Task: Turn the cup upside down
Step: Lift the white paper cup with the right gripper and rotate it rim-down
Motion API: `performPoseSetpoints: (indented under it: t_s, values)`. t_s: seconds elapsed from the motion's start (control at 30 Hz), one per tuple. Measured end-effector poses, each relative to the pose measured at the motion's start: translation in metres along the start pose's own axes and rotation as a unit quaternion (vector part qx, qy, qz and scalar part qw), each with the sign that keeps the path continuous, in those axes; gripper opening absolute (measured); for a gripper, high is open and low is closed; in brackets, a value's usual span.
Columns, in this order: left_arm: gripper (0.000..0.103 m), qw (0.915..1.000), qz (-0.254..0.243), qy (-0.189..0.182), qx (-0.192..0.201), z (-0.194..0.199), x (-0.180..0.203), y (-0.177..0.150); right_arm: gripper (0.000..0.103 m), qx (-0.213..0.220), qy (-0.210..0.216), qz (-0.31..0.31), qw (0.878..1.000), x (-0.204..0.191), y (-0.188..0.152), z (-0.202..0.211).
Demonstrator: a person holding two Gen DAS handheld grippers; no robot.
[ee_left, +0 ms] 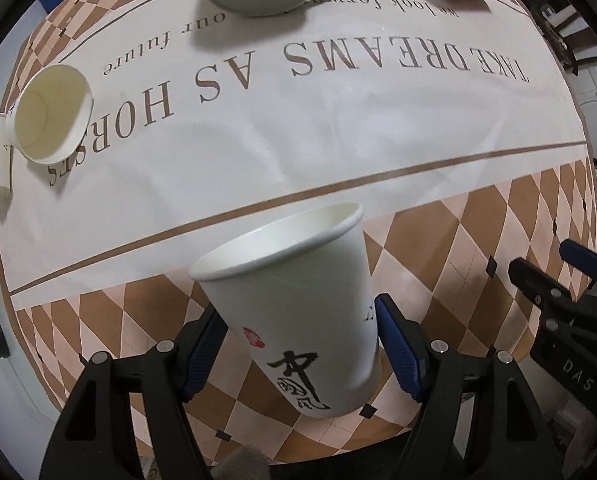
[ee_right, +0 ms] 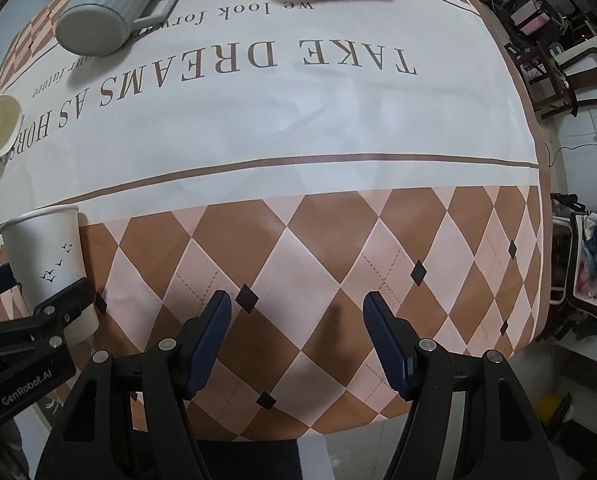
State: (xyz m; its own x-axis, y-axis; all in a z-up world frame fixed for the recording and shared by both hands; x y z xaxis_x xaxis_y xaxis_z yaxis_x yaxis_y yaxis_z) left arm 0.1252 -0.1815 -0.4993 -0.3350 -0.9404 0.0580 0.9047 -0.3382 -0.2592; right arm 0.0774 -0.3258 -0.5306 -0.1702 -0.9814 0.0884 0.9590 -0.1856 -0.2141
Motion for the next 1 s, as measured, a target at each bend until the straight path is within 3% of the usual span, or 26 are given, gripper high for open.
performPoseSetpoints:
  t_s: [0.2,0.37,0.5,0.6,0.67,0.73,0.8,0.83,0.9,0.93,0.97,1.0]
  values:
    - [0.100,0.9998,0.014,-0.013,0.010,0.002,-0.018,0.012,0.070,-0.002,0.003,-0.004,1.000,-0.017,-0.002,0.008]
    - [0.101,0.9986,0.036,-0.029,0.025,0.023,-0.026,0.011,0.071,0.004,0.013,-0.013,1.000,-0.017,-0.006,0.017]
    - [0.101,0.9939,0.062,-0.068,0.060,0.062,-0.039,0.000,0.077,0.021,0.026,-0.011,0.999,-0.018,-0.005,0.038]
    - [0.103,0.9871,0.094,-0.075,0.106,0.096,-0.064,-0.014,0.086,0.048,0.008,0.043,0.998,-0.029,-0.003,0.065]
    - [0.103,0.9821,0.123,-0.036,0.138,0.112,-0.092,-0.027,0.086,0.075,-0.041,0.124,0.989,-0.049,-0.001,0.086]
    - [0.103,0.9768,0.152,0.014,0.150,0.113,-0.125,-0.038,0.086,0.100,-0.101,0.218,0.966,-0.077,-0.002,0.103]
    - [0.103,0.9732,0.172,0.031,0.149,0.104,-0.144,-0.056,0.086,0.113,-0.153,0.309,0.932,-0.105,-0.008,0.111]
    - [0.103,0.9719,0.185,0.042,0.140,0.093,-0.153,-0.061,0.086,0.116,-0.183,0.358,0.908,-0.120,-0.013,0.112]
    - [0.103,0.9703,0.207,0.047,0.117,0.071,-0.168,-0.070,0.086,0.124,-0.245,0.451,0.849,-0.147,-0.021,0.109]
    - [0.103,0.9687,0.221,0.044,0.104,0.058,-0.173,-0.076,0.086,0.132,-0.288,0.512,0.798,-0.162,-0.028,0.102]
    - [0.103,0.9672,0.232,0.043,0.095,0.045,-0.171,-0.080,0.086,0.135,-0.312,0.547,0.765,-0.171,-0.032,0.097]
    - [0.103,0.9654,0.245,0.041,0.081,0.031,-0.174,-0.084,0.086,0.141,-0.345,0.593,0.714,-0.180,-0.038,0.088]
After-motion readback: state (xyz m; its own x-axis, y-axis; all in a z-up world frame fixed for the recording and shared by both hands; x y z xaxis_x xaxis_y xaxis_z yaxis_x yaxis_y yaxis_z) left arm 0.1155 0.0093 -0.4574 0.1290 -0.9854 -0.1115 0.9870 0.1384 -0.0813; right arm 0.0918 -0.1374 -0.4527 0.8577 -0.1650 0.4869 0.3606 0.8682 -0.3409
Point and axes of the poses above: each gripper's, at about its wrist camera, not at the fingertips, and z roughly against the way its jaws point, x to its right, y to its top, the point moved 10 cm from there along -z, roughly the way its jaws point, and after that the axes turned 12 degrees about -x, right-handed, at the moved point
